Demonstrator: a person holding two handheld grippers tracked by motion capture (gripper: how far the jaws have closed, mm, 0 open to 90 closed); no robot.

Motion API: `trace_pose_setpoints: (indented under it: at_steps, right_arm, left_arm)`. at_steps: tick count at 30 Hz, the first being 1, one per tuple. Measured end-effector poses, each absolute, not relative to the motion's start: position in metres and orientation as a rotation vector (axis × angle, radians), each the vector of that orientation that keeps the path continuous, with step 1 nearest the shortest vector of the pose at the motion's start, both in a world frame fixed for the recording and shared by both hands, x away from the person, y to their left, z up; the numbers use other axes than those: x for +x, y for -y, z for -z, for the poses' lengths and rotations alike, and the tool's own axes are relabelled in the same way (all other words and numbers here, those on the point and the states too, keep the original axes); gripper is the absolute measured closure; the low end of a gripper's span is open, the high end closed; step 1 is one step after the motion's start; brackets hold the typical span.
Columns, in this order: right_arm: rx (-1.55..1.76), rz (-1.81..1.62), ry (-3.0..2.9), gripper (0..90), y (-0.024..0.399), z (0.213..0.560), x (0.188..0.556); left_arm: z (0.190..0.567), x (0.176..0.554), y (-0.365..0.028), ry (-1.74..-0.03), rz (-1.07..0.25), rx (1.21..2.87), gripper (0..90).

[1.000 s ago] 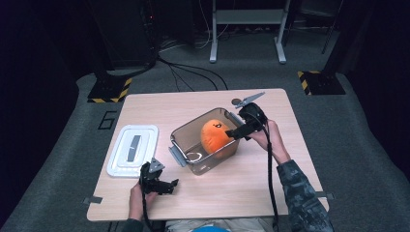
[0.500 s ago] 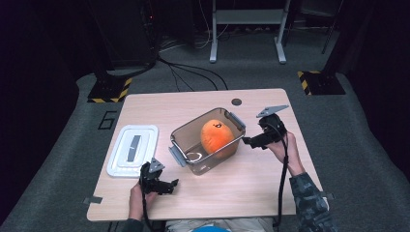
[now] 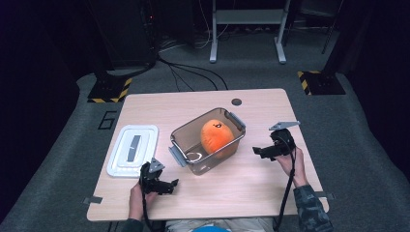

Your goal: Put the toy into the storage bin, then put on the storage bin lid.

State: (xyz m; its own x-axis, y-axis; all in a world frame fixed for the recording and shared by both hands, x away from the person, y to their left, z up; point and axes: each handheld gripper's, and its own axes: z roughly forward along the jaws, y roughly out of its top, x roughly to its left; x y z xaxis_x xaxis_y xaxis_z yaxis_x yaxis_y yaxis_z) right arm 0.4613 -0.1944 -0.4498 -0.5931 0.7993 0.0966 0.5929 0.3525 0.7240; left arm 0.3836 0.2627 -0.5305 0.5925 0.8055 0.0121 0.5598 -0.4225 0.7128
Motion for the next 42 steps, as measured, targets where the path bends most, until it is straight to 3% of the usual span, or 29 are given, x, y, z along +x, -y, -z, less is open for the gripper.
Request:
trace_pose_setpoints:
  at_steps: [19, 37, 42]
  right_arm:
    - [1.371, -1.050, -2.255, 0.0, 0.216, 0.511, 0.456]
    - [1.359, -0.932, -2.214, 0.0, 0.217, 0.527, 0.456]
    - [1.339, -0.921, -2.209, 0.0, 0.215, 0.528, 0.455]
  left_arm:
    - [0.530, 0.384, -0.263, -1.078, -0.460, 2.147, 0.1]
    - [0.530, 0.384, -0.263, -1.079, -0.461, 2.142, 0.2]
    - [0.531, 0.381, -0.259, -1.149, -0.491, 2.110, 0.0]
